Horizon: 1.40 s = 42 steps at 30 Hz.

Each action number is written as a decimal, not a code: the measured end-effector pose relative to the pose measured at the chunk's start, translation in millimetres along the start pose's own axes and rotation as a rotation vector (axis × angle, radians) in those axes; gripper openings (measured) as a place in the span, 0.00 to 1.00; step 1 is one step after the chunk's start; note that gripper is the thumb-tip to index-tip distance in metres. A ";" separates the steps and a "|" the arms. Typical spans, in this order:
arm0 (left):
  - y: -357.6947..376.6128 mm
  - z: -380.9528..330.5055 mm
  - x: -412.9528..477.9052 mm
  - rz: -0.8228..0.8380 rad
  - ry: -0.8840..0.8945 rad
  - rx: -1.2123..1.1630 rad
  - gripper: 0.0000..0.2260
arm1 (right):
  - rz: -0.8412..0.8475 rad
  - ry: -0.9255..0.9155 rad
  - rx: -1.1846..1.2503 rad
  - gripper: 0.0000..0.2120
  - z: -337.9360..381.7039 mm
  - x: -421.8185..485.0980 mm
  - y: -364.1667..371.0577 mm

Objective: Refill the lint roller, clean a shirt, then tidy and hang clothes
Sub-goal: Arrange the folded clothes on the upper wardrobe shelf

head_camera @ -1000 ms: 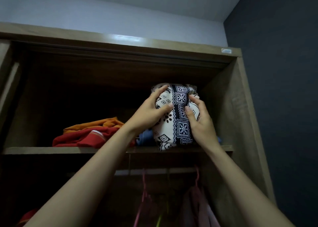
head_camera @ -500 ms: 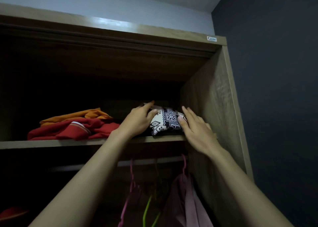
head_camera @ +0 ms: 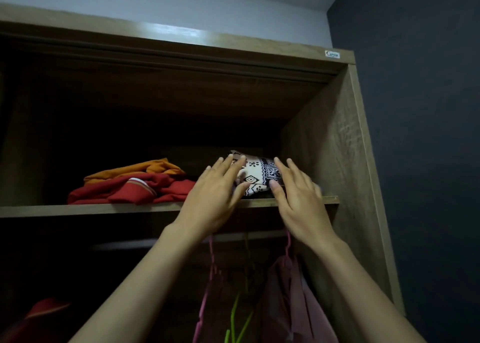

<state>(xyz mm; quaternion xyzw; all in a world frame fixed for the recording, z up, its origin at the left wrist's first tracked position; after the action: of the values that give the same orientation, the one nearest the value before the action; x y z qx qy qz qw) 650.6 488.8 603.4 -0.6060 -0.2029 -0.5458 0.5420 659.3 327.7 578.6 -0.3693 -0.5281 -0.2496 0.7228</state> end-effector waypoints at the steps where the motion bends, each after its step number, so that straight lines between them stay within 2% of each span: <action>1: -13.0 2.0 -8.8 -0.073 0.029 -0.025 0.28 | -0.013 -0.043 0.040 0.24 11.4 -1.9 3.0; 5: -60.3 27.6 -47.0 -0.283 0.061 -0.033 0.24 | 0.002 -0.150 0.152 0.27 56.2 -3.8 24.6; 9: -100.3 79.8 -70.4 -0.345 -0.027 -0.030 0.21 | 0.040 -0.190 0.282 0.26 107.1 1.7 45.1; 12: -122.1 129.5 -77.7 -0.361 -0.158 -0.016 0.19 | 0.093 -0.183 0.350 0.24 142.4 10.8 62.8; 14: -128.0 160.6 -77.7 -0.305 -0.262 -0.015 0.18 | 0.129 -0.180 0.357 0.24 160.1 18.4 75.0; 18: -121.3 202.4 -73.0 -0.072 -0.438 -0.045 0.20 | 0.160 -0.104 0.295 0.24 174.8 35.3 95.8; 24: -100.7 202.0 -61.4 0.223 -0.449 -0.143 0.20 | 0.147 -0.017 0.224 0.23 172.3 57.0 109.9; 28: -97.5 205.2 -59.2 0.264 -0.442 -0.127 0.20 | 0.195 -0.005 0.185 0.23 166.8 63.5 114.1; 31: -99.0 210.7 -60.4 0.251 -0.471 -0.061 0.17 | 0.195 -0.016 0.198 0.23 164.2 61.3 118.4; 34: -102.2 208.0 -59.3 0.210 -0.422 0.000 0.14 | 0.172 -0.051 0.241 0.22 166.1 61.3 116.9; 42: -107.5 219.5 -53.5 -0.036 -0.418 -0.155 0.08 | 0.173 -0.109 0.286 0.16 177.8 71.6 107.6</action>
<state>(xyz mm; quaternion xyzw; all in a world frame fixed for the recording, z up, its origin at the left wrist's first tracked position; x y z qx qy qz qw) 640.3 735.7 643.2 -0.7420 -0.2790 -0.4319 0.4301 659.9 536.5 647.5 -0.3199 -0.5628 -0.0884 0.7570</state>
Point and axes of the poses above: each hand's wrist, its own x-axis towards the middle knuckle, its own y-axis out of the palm, z = x × y, the point moved 7 cm from there along x, towards the middle knuckle, and after that the axes turned 4 degrees about x, right-handed, at the moved point
